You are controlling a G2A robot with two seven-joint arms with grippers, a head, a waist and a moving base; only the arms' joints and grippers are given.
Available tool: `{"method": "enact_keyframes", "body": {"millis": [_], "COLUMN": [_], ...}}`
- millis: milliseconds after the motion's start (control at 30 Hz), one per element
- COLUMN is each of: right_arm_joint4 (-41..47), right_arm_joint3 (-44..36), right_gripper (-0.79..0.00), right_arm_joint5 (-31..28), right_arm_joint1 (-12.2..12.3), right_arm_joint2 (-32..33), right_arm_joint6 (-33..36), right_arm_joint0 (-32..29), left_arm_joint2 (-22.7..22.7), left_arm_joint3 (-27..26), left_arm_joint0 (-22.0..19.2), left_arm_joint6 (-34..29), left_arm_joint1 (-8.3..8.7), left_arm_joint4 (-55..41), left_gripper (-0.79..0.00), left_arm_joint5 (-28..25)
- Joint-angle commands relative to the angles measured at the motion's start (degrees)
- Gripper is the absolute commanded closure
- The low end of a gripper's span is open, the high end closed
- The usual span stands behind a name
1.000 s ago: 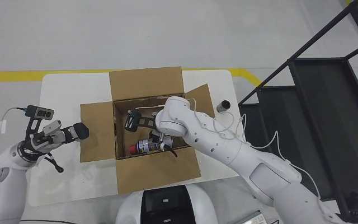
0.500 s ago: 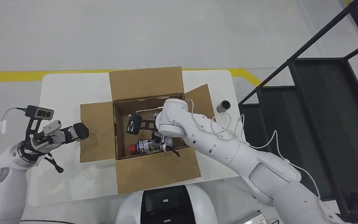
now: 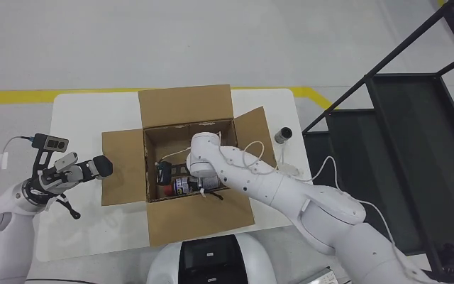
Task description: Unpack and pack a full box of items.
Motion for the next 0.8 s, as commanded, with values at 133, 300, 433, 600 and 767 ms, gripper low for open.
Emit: {"method": "enact_keyframes", "body": {"millis": [133,300,433,600,767], "right_arm_joint4": [0.43,0.64,1.02,1.37,1.52], "right_arm_joint3": [7.77,12.33,15.84,19.32,20.52], "right_gripper": [-0.785,-0.656,-0.262,-0.172,0.0], "right_arm_joint5": [-1.31,-1.96,-3.53,-4.57,-4.15], "right_arm_joint1": [-3.4,-5.63,-7.07,-8.71,-9.61], "right_arm_joint2": [-2.64,-3.5,-4.1,-4.51,-4.0], "right_arm_joint6": [-2.49,-4.35,-4.99,-6.2,-7.32], "right_arm_joint0": [1.61,2.99,3.59,4.19,5.21], "left_arm_joint2": [0.0,0.0,0.0,0.0,0.0], "left_arm_joint3": [0.0,0.0,0.0,0.0,0.0], "left_arm_joint0": [0.0,0.0,0.0,0.0,0.0], "left_arm_joint6": [0.0,0.0,0.0,0.0,0.0], "left_arm_joint1": [0.0,0.0,0.0,0.0,0.0], "left_arm_joint4": [0.0,0.0,0.0,0.0,0.0], "left_gripper": [-0.785,-0.785,-0.785,-0.785,-0.785], "left_arm_joint5": [0.0,0.0,0.0,0.0,0.0]}}
